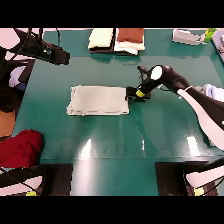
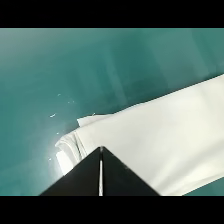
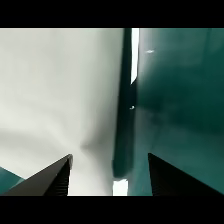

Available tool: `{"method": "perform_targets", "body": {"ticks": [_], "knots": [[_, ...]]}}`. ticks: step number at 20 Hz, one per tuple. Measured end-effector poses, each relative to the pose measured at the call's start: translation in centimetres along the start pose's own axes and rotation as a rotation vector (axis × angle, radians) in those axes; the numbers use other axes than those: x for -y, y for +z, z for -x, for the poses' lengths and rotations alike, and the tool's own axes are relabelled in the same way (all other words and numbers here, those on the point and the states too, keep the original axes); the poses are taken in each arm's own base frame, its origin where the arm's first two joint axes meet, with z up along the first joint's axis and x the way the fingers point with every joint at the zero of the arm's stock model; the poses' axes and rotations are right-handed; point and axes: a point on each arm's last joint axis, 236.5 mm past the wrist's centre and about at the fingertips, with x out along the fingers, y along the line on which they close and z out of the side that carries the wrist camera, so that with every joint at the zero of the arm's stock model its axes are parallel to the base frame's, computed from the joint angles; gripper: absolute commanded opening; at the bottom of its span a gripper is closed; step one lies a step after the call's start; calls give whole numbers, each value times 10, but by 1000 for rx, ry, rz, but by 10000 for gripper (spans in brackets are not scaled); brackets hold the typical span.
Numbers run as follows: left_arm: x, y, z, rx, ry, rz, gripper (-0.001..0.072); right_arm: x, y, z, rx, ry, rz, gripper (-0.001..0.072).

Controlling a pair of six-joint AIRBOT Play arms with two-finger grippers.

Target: Fold the shirts.

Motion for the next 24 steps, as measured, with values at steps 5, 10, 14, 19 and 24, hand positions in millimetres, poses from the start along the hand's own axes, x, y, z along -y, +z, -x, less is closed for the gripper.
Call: {"method": "perform_targets", "body": {"ticks": [5,10,14,19,24], "knots": [[1,0,0,-2,-2,-3,26,-25,1,-30,-11,63,-38,420],[2,-7,0,-31,-6,-2,25,-41,17,-43,-10,80,23,20],[11,-11,0,-46,-22,-16,25,-43,46,-8,76,81,79,20],[53,-11,0,-45,-83,-95,25,21,104,116,303,-38,68,20],[81,-6,2,-18,-130,-137,26,153,123,255,523,-199,-132,20]]}}
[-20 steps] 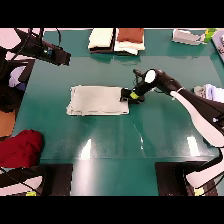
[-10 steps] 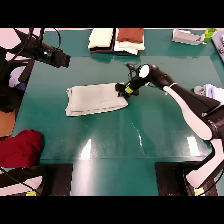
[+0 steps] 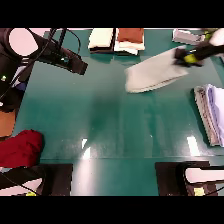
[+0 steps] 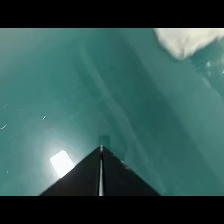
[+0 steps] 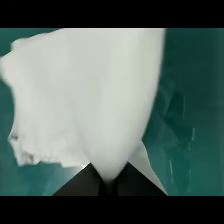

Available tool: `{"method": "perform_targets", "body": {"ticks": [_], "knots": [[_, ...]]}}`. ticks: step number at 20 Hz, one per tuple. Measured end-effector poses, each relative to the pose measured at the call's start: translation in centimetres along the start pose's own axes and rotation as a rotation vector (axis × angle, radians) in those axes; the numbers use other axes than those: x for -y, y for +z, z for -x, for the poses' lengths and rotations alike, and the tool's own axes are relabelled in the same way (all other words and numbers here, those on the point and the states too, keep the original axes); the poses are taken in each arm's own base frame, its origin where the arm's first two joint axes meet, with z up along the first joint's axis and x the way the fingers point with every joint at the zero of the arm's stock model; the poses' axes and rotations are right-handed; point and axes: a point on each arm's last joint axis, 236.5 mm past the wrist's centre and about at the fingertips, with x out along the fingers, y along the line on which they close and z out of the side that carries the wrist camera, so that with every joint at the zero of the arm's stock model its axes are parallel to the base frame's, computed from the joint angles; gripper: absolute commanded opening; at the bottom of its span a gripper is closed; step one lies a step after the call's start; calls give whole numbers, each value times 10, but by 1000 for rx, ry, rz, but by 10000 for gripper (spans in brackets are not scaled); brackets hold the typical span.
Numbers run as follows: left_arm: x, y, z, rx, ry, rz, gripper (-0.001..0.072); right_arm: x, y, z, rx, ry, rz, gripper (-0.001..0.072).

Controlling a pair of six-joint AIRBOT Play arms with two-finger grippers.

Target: Fold the shirts.

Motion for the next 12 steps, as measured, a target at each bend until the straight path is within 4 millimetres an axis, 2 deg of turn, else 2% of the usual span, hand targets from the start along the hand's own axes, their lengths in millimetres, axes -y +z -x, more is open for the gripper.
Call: {"method": "perform_targets", "body": {"ticks": [3,6,9,12], "knots": [[7,3,0,13,-18,-3,25,95,26,39,85,-112,-150,20],[11,4,0,17,-29,8,26,166,32,66,137,-195,-273,19],[14,5,0,20,-39,31,26,213,33,86,181,-249,-344,20],[16,6,0,21,-46,44,26,232,38,97,222,-255,-380,19]]}}
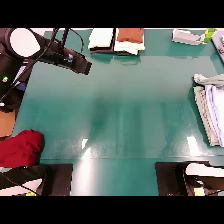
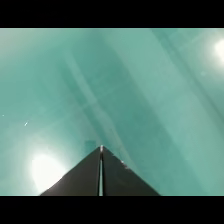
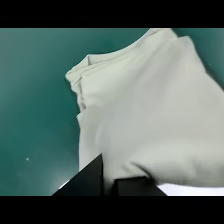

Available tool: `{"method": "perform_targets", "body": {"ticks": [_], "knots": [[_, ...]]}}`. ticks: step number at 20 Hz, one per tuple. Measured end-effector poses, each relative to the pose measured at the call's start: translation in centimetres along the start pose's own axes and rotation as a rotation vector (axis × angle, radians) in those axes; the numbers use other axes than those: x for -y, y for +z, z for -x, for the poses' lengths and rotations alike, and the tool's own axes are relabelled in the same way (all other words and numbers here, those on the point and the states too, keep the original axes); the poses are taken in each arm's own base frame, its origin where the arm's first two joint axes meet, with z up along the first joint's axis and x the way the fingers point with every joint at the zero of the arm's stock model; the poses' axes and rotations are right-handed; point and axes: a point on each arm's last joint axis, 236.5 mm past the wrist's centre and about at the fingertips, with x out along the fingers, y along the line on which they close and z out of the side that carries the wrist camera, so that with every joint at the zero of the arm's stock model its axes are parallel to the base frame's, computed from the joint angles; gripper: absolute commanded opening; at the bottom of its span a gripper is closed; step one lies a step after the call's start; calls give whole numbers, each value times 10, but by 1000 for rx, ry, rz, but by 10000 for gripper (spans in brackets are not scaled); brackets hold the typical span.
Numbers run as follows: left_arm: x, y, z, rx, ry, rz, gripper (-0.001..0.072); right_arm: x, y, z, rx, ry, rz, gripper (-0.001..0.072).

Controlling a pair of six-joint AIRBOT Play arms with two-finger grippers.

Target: Fold the shirts.

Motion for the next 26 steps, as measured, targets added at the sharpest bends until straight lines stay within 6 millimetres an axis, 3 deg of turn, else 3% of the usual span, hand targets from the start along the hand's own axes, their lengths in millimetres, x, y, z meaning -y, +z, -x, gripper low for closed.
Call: {"method": "perform_targets", "body": {"ticks": [4,8,12,15,18,23,26], "knots": [[1,0,0,0,-4,7,26,-7,26,21,73,76,-40,20],[2,0,0,0,-6,11,26,-24,59,70,180,131,-12,19],[2,-1,0,-3,-7,11,26,-24,63,108,207,121,36,20],[2,-3,0,-14,-8,11,27,5,42,113,153,50,60,20],[2,-5,0,-22,-8,10,26,56,10,112,81,-79,57,20],[2,-6,0,-27,-9,8,26,142,-72,98,-83,-267,8,20],[2,-7,0,-29,-9,8,26,171,-119,84,-153,-313,-9,22]]}}
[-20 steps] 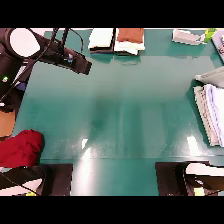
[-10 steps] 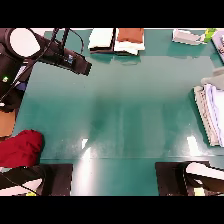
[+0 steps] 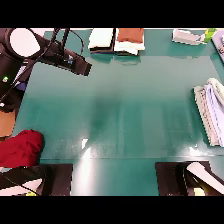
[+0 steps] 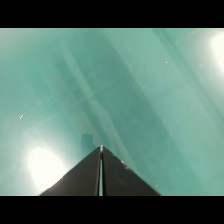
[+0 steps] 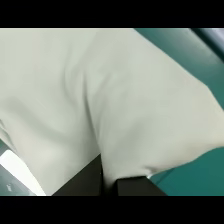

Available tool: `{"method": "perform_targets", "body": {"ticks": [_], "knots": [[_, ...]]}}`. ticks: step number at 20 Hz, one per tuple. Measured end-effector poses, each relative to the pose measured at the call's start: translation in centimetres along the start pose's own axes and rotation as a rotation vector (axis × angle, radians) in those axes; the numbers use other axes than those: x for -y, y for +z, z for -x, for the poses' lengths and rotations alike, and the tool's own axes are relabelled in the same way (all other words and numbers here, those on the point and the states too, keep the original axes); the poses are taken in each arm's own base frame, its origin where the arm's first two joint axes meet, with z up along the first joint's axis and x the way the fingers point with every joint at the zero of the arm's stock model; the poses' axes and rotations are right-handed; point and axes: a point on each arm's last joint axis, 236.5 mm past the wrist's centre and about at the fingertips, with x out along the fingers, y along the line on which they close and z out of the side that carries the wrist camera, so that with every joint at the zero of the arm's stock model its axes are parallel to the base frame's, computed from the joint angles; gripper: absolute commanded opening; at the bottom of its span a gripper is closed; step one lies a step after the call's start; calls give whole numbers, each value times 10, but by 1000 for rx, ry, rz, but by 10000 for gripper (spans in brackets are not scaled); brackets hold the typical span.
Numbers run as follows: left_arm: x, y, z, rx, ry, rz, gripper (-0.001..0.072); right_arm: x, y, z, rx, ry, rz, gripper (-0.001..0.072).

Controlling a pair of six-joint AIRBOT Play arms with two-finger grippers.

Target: Fold the shirts.

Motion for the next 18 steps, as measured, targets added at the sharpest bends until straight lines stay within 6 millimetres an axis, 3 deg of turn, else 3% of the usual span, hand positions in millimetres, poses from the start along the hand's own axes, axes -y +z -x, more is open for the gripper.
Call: {"method": "perform_targets", "body": {"ticks": [1,2,4,5,7,9,11,13,14,16,18], "knots": [[0,0,0,-2,0,-1,26,5,-11,-8,-15,-9,-3,32],[0,0,0,-2,0,0,26,10,-22,-16,-27,-18,-6,170],[0,-1,0,-4,0,0,26,19,-38,-29,-50,-34,-18,535],[0,-1,0,-5,0,0,26,25,-45,-34,-63,-43,-26,596],[0,-1,0,-5,0,-1,27,28,-46,-36,-58,-43,-38,595],[0,-1,0,-3,0,0,27,21,-30,-28,-8,-18,-37,593],[0,-1,0,-2,0,0,27,-12,-2,-13,78,69,-8,593],[0,-1,0,-2,0,-1,27,-67,18,7,145,205,58,593],[0,-1,0,-2,0,0,27,-104,21,19,166,292,107,593],[0,0,0,-2,0,-1,27,-177,10,40,167,447,235,592],[-1,1,0,4,3,-1,27,-247,-20,59,137,586,385,590]]}}
